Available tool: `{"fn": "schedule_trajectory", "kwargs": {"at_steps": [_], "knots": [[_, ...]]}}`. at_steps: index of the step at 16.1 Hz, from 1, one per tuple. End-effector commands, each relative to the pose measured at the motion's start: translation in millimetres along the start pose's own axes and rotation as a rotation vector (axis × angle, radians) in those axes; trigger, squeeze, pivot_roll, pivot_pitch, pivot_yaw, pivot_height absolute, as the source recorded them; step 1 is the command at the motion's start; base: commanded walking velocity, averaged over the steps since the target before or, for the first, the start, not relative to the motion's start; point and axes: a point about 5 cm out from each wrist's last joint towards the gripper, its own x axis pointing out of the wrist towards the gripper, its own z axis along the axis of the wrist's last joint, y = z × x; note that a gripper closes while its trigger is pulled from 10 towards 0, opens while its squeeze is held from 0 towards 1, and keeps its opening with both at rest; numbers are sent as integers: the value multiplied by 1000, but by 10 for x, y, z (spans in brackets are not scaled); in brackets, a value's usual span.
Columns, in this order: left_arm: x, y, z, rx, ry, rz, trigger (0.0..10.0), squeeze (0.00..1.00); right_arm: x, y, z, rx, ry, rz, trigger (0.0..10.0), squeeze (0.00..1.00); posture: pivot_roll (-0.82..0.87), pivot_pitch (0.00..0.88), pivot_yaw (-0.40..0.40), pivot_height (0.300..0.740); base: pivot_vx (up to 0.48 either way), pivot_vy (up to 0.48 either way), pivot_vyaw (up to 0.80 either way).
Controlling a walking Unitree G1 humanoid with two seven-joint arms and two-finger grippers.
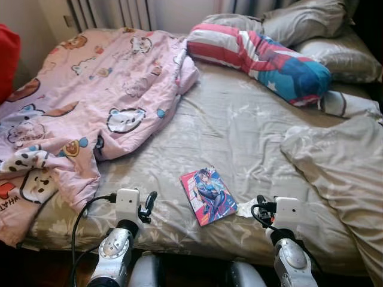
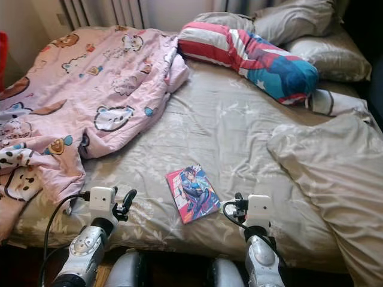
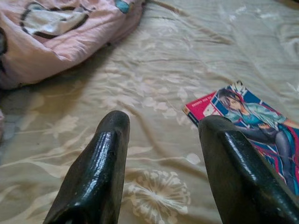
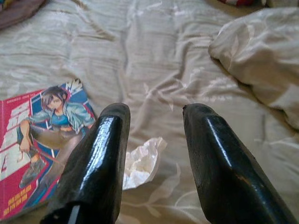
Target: Clean up the room
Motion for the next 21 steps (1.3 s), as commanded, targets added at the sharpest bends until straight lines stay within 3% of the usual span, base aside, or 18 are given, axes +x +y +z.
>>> {"fn": "schedule_trajectory", "kwargs": {"at_steps": [1, 9, 21], "knots": [[-35, -28, -60, -9, 32, -19, 10000, 0, -30, -4, -71, 12, 33, -6, 10000, 0, 17, 180, -9, 650, 0, 0, 0], [-60, -87, -102, 3, 54, -56, 10000, 0, -62, 0, -112, 20, 43, 2, 10000, 0, 10, 165, -11, 650, 0, 0, 0], [-88, -66, -120, 2, 69, -44, 10000, 0, -53, 2, -145, 37, 72, -7, 10000, 0, 13, 194, -6, 650, 293, 0, 0]]}}
